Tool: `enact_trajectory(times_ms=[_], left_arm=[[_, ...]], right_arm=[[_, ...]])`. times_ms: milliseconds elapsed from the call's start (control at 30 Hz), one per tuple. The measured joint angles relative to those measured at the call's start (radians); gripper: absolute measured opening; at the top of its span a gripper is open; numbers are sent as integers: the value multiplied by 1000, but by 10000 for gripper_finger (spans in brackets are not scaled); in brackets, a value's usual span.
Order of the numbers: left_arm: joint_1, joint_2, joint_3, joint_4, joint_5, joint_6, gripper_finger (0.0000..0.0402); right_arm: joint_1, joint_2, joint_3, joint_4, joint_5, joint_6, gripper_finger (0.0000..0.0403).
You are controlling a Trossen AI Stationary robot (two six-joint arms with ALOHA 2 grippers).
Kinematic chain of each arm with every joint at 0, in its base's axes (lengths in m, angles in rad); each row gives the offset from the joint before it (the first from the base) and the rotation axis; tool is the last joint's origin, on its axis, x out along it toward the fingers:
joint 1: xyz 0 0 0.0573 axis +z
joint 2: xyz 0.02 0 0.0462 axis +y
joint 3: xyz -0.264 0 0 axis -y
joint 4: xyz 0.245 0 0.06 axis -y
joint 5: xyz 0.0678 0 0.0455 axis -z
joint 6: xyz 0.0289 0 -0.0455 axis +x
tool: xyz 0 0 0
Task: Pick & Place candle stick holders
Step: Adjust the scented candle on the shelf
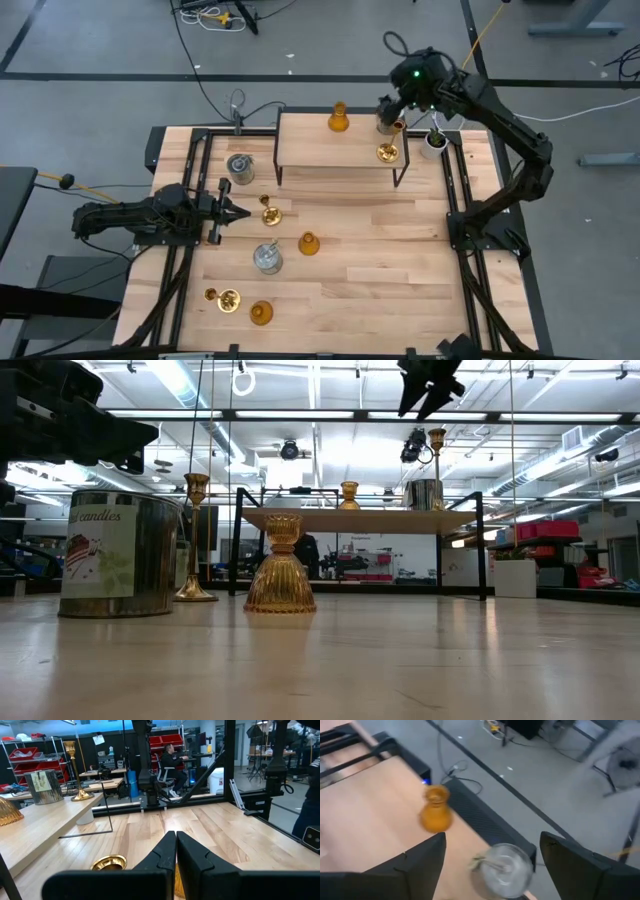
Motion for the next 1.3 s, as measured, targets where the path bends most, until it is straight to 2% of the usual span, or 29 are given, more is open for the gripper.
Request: enact_trajectory(times_ms=[133,367,600,900,1300], left_arm=[[0,0,0,0,0,0,18],[0,0,0,0,0,0,18],[0,0,0,0,0,0,18],[0,0,0,0,0,0,18],[0,0,0,0,0,0,18]], right_arm=[[-88,0,-9,6,9,59,327],[-196,0,-114,28,8,96,324],[-264,1,-222,48,-109,155,299],[-304,6,-295,85,-228,190,257],[-317,6,-360,109,-237,200,201]])
